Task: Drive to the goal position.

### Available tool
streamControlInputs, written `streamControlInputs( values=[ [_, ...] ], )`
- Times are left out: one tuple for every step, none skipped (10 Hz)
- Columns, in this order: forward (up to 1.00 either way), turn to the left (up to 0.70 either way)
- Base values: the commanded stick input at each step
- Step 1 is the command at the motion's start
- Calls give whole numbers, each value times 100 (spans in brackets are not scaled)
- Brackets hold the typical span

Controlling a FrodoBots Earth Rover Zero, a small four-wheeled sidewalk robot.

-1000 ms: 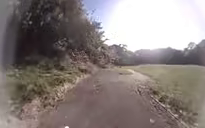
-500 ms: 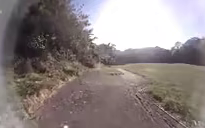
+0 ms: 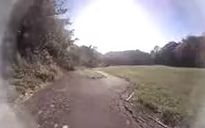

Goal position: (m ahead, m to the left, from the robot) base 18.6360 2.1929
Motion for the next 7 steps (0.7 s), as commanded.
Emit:
streamControlInputs(
  values=[
    [100, 1],
    [100, 1],
    [100, 1],
    [100, 1],
    [100, 1],
    [100, -31],
    [100, -39]
  ],
)
